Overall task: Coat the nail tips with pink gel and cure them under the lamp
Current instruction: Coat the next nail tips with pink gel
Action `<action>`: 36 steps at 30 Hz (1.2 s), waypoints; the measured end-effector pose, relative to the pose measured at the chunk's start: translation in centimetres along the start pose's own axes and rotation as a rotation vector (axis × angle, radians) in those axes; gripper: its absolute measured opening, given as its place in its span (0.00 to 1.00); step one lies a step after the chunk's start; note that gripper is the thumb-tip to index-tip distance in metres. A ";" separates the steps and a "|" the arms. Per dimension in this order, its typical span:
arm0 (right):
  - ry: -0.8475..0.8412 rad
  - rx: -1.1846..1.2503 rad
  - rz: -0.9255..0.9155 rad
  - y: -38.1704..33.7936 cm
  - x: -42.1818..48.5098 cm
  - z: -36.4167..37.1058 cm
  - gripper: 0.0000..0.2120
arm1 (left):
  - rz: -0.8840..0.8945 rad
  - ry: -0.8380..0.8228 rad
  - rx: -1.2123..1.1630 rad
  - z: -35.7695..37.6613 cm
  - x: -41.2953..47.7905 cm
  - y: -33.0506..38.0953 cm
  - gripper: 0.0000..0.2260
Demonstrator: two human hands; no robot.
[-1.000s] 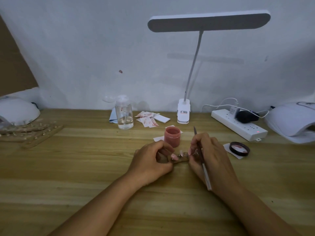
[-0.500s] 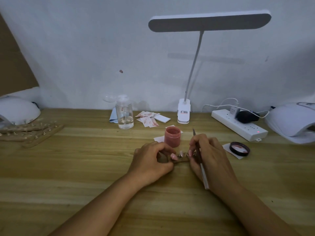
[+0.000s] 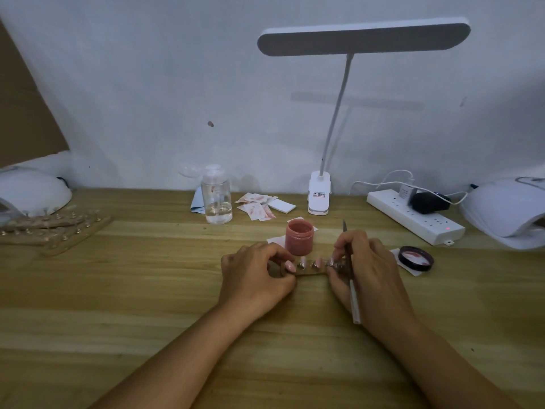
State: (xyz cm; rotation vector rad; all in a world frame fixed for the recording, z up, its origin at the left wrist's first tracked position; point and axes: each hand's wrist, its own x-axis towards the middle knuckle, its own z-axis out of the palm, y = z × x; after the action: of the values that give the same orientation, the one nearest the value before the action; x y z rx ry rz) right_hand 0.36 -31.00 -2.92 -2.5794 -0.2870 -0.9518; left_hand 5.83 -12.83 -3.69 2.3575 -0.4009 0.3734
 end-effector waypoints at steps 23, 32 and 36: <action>-0.013 0.047 -0.020 -0.7 -0.1 -0.3 0.18 | 0.040 0.126 0.122 -0.1 0.1 -0.6 0.16; 0.018 0.205 0.045 -2.0 -0.5 -0.2 0.18 | 0.314 -0.197 -0.215 0.2 -1.1 0.7 0.10; 0.015 0.306 0.118 -2.6 -0.6 -0.1 0.17 | 0.287 -0.208 -0.296 0.2 -0.9 0.5 0.11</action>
State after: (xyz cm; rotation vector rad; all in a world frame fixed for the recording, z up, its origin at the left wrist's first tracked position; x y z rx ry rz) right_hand -0.94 -28.75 -2.53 -2.2824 -0.2509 -0.8157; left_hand 4.90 -13.13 -3.85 2.0568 -0.8393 0.1836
